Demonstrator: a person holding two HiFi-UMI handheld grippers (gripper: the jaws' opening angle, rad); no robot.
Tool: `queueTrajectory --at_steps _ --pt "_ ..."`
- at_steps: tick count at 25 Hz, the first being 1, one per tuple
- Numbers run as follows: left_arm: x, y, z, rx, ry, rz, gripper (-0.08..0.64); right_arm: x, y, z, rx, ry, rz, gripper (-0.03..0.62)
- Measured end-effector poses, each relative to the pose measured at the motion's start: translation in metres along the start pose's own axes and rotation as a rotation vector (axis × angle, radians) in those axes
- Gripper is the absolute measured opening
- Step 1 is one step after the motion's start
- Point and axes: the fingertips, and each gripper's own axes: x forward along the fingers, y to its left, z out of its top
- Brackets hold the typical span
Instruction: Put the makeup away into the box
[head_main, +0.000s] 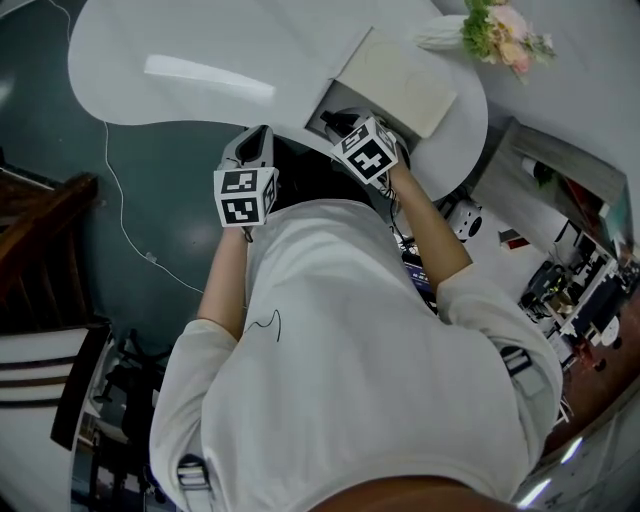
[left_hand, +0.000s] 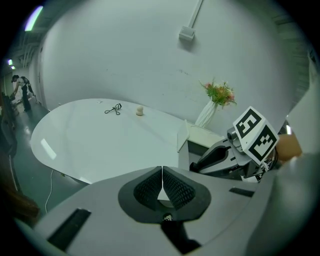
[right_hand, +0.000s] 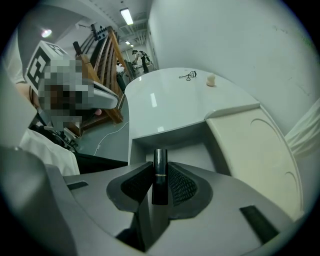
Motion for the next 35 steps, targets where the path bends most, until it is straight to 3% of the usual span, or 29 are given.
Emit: queueTrajectory --at_steps 9,12,13,16,23,26,30,35 --pt "0.017 -0.021 0.028 0.121 0.003 -0.098 0.021 -0.014 -0.009 0.006 0.138 -0.091 -0.069 0.135" --pt "0.025 -0.036 0.042 0.191 0.002 -0.160 0.021 -0.029 -0.011 0.007 0.213 -0.152 -0.106 0.055" --pt "0.029 -0.043 0.046 0.216 0.005 -0.184 0.021 -0.035 -0.010 0.006 0.235 -0.174 -0.108 -0.002" --pt "0.040 -0.069 0.055 0.295 0.021 -0.263 0.021 -0.056 -0.014 0.000 0.310 -0.244 -0.145 -0.002" --pt "0.054 -0.143 0.049 0.450 0.066 -0.446 0.021 -0.107 -0.033 -0.046 0.645 -0.465 -0.337 -0.002" --pt "0.052 -0.177 0.053 0.508 0.068 -0.527 0.021 -0.135 -0.042 -0.067 0.756 -0.550 -0.464 -0.002" --pt "0.045 -0.220 0.089 0.570 -0.018 -0.631 0.021 -0.191 -0.062 -0.073 0.808 -0.675 -0.682 -0.002" --pt "0.014 -0.268 0.140 0.642 -0.212 -0.705 0.021 -0.276 -0.070 -0.065 0.768 -0.840 -0.910 -0.002"
